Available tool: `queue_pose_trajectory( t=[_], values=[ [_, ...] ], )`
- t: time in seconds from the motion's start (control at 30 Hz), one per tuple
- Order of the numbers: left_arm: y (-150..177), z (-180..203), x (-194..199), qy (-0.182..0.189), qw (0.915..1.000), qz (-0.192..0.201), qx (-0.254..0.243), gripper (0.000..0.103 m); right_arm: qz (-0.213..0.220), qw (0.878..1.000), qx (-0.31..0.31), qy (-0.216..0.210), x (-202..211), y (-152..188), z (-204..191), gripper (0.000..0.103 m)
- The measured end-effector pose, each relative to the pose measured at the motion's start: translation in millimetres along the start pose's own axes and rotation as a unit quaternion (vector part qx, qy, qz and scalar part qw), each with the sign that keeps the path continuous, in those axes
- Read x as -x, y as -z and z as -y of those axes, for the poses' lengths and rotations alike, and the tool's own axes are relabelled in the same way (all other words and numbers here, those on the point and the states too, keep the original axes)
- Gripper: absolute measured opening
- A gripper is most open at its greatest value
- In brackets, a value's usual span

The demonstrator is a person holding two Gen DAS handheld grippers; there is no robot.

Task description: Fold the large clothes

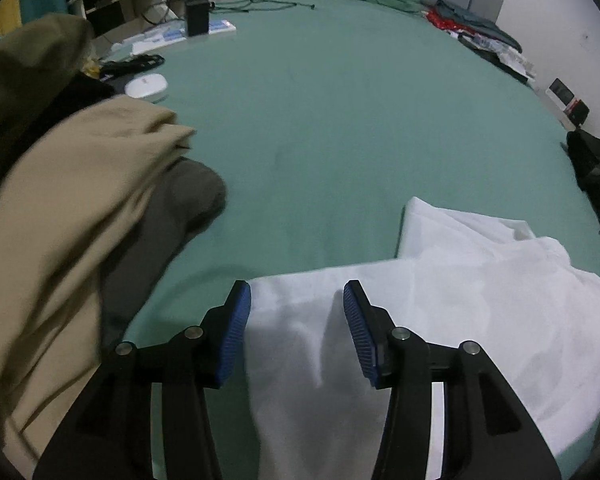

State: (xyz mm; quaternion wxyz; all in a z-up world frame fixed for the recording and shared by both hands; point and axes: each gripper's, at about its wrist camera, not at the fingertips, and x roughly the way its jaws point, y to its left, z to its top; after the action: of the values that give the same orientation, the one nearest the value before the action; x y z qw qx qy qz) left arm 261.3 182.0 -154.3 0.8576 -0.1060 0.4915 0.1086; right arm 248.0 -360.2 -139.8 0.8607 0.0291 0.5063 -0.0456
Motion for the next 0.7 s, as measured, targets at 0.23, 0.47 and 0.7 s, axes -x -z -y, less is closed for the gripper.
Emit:
queue_pose_trajectory(
  t=[0.23, 0.47, 0.7],
  values=[
    [-11.1, 3.0, -17.2, -0.015, 0.9997, -0.001, -0.019, 0.051, 0.045, 0.986, 0.080, 0.136, 3.1, -12.4, -3.1, 0.051],
    [-12.2, -6.5, -15.9, 0.010, 0.9994, -0.028, -0.016, 0.052, -0.024, 0.997, 0.067, 0.022, -21.1, -14.7, -12.8, 0.054],
    [0.5, -8.4, -9.7, 0.019, 0.9986, -0.043, -0.024, 0.052, -0.013, 0.998, 0.060, 0.011, -21.7, -13.3, -9.9, 0.005]
  ],
)
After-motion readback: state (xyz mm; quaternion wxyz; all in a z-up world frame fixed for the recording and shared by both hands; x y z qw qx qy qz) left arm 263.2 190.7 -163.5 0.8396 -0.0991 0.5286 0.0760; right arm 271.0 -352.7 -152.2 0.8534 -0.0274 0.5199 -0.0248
